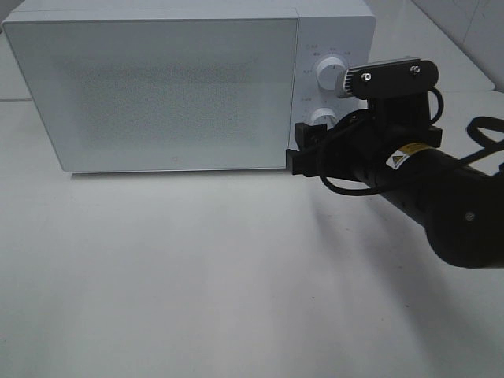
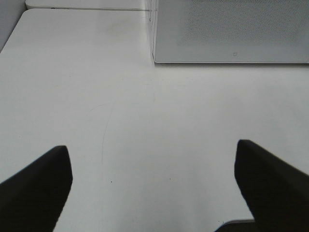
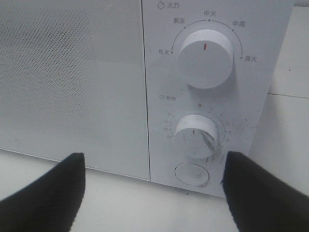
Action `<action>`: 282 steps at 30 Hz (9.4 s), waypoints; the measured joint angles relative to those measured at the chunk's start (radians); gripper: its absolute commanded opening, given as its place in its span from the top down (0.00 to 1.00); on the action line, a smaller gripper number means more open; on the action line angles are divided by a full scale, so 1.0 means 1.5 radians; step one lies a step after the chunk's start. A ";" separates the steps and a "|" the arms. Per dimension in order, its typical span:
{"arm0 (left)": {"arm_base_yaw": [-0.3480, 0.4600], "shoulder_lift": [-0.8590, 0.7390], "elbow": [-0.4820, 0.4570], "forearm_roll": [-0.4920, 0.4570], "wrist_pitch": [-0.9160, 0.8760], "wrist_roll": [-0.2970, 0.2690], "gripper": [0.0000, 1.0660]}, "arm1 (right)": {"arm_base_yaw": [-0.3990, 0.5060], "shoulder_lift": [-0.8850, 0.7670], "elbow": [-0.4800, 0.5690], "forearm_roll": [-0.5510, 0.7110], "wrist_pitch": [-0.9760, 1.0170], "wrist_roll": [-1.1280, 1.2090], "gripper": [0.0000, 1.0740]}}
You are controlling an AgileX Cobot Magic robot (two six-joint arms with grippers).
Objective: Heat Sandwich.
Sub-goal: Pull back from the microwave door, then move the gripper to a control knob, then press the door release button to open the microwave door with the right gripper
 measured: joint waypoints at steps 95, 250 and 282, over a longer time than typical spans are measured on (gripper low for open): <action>0.000 0.000 0.000 0.000 0.000 0.000 0.21 | 0.001 0.303 -0.198 0.147 -0.199 0.026 0.35; 0.000 -0.001 0.000 0.000 0.000 0.000 0.21 | 0.001 0.035 0.087 -0.058 -0.199 0.672 0.36; 0.000 -0.001 0.000 0.000 0.000 0.000 0.21 | 0.001 -0.308 0.110 0.317 0.121 -0.424 0.12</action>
